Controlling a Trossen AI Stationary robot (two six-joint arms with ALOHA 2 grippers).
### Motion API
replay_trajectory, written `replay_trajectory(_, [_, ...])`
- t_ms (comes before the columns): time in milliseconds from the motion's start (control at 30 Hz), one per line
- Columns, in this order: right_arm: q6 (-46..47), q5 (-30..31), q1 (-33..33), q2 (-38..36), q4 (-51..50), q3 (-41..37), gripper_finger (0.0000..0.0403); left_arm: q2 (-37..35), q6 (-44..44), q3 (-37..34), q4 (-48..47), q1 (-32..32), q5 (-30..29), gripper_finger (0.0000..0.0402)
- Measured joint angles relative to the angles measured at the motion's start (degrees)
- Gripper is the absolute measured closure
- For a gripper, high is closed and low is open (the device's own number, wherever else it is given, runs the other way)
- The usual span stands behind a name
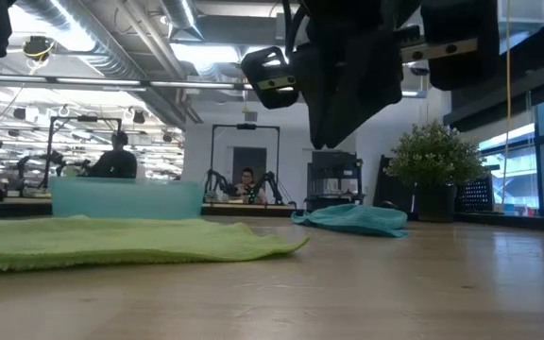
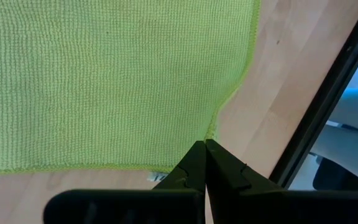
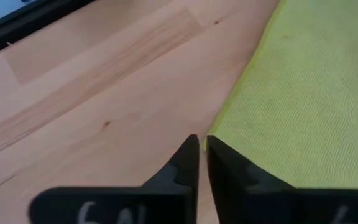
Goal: Roll microfiber towels into tight, uniform cylinder then place into a basket
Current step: Roll the green microfiber cloth
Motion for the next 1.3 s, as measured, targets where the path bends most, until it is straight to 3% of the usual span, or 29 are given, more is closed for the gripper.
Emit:
replay_trajectory(333, [0.0, -2.1, 0.0, 1.6, 0.4, 0.1, 0.0303, 0.0, 0.0, 0.0, 0.0, 0.0, 0.0, 0.0401])
replay_trajectory(867, [0.0, -2.0, 0.0, 9.1, 8.0, 0.1, 0.0302, 0.0, -0.1, 0.0, 0.0, 0.0, 0.0, 0.0401])
replay_trajectory(1067, [0.1, 6.0, 0.1, 11.4, 8.2, 0.4, 0.0302, 0.0, -0.1, 0.0, 0.1, 0.0, 0.0, 0.0401])
replay_trajectory(1300, [1.3, 7.3, 0.2, 11.6, 8.4, 0.3, 0.0339, 0.0, 0.0, 0.0, 0.1, 0.0, 0.0, 0.0401])
